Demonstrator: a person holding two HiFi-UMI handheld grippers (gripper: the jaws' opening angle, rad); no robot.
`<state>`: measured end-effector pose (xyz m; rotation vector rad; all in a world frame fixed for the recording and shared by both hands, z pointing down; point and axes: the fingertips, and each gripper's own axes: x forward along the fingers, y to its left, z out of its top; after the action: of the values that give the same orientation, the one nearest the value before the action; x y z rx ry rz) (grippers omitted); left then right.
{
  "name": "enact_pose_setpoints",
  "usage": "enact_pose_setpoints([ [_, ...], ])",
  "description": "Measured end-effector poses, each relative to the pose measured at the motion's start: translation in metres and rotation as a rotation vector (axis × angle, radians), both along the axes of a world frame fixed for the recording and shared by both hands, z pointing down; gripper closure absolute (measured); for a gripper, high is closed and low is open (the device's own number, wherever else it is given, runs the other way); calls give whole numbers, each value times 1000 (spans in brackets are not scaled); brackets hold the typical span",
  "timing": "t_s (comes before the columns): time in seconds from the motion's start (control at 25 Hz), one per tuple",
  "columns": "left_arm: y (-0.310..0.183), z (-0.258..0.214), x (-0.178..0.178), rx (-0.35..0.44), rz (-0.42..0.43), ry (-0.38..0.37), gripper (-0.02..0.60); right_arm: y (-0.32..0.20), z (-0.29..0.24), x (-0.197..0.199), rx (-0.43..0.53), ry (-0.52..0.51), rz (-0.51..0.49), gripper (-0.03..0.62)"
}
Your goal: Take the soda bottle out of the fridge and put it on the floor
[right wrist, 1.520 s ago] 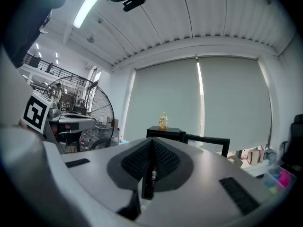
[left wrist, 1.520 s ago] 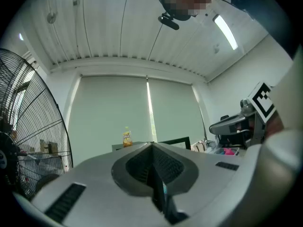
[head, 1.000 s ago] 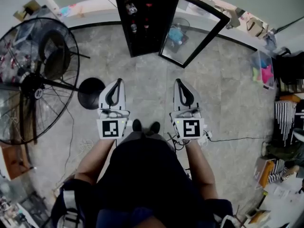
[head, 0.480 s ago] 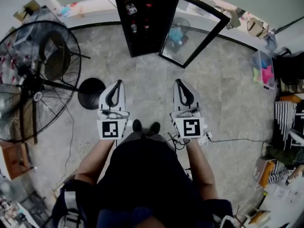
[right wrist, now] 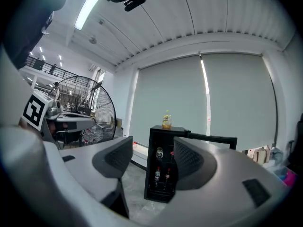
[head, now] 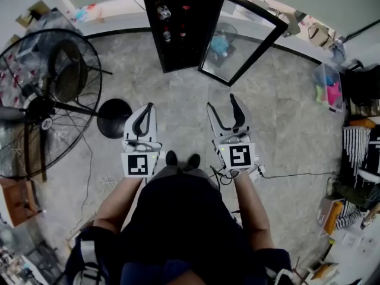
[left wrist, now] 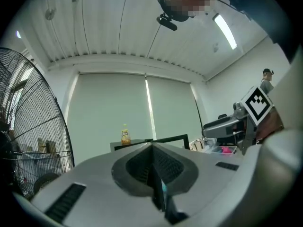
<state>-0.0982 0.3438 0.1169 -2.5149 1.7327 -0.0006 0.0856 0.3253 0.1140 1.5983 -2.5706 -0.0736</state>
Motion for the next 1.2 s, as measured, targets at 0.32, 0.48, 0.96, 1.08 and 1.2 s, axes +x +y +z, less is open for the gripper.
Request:
enact_pose_setpoints([
  [0.32, -6, 5, -20, -6, 70, 5, 558, -25, 0, -27, 15, 34, 8, 310],
  [0.48, -18, 8, -25, 7, 105, 13, 558, -50, 5, -39, 25, 60, 22, 310],
  [0.96, -96, 30, -23, -17, 63, -8, 558, -177, 44, -55, 10, 73, -34, 310],
  [1.08, -133, 36, -17, -29, 12, 3, 558, -222, 60, -51, -5, 65, -72, 310],
  [1.2, -177, 37, -7, -39, -31, -10, 558, -276, 70, -44, -23, 47, -103, 310],
])
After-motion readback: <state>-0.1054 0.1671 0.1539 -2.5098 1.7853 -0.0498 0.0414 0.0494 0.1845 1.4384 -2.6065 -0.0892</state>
